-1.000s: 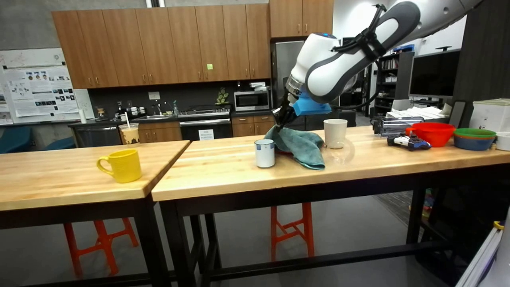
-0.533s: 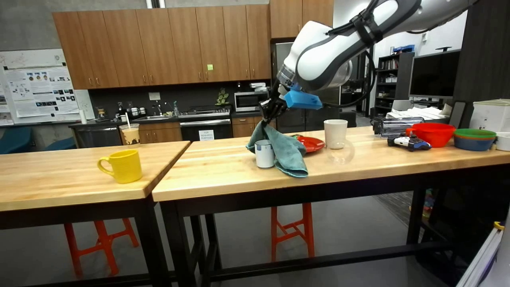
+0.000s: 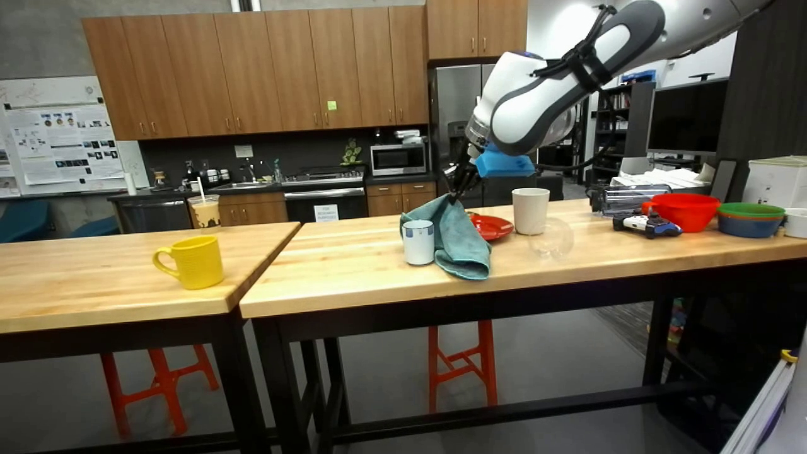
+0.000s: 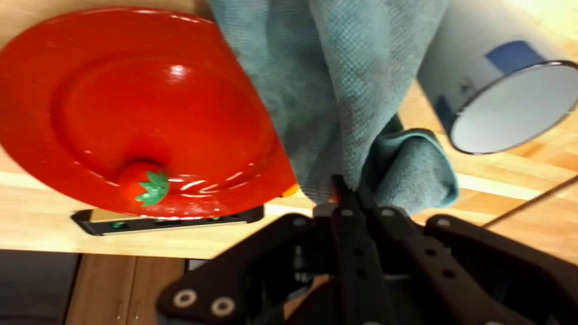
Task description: Use the towel to wipe the plate
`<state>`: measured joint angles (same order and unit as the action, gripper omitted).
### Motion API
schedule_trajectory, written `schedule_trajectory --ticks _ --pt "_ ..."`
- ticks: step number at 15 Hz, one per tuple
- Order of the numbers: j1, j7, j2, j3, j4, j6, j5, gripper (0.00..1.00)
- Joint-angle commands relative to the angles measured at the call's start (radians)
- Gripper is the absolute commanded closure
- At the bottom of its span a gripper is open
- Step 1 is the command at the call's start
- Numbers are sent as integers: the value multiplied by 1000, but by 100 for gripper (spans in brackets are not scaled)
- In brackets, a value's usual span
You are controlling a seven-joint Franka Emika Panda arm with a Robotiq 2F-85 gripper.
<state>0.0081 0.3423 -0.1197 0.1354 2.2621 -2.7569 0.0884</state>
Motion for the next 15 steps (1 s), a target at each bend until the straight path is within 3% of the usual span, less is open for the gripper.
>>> schedule_trajectory --ticks 1,6,9,12,15 --pt "-74 138 -21 0 37 11 172 99" --pt "-146 295 -21 5 40 37 366 99" --pt "-188 447 -19 14 31 70 568 99" --pt "-204 569 -15 18 24 142 731 99" --pt "-198 634 -12 16 24 207 805 99"
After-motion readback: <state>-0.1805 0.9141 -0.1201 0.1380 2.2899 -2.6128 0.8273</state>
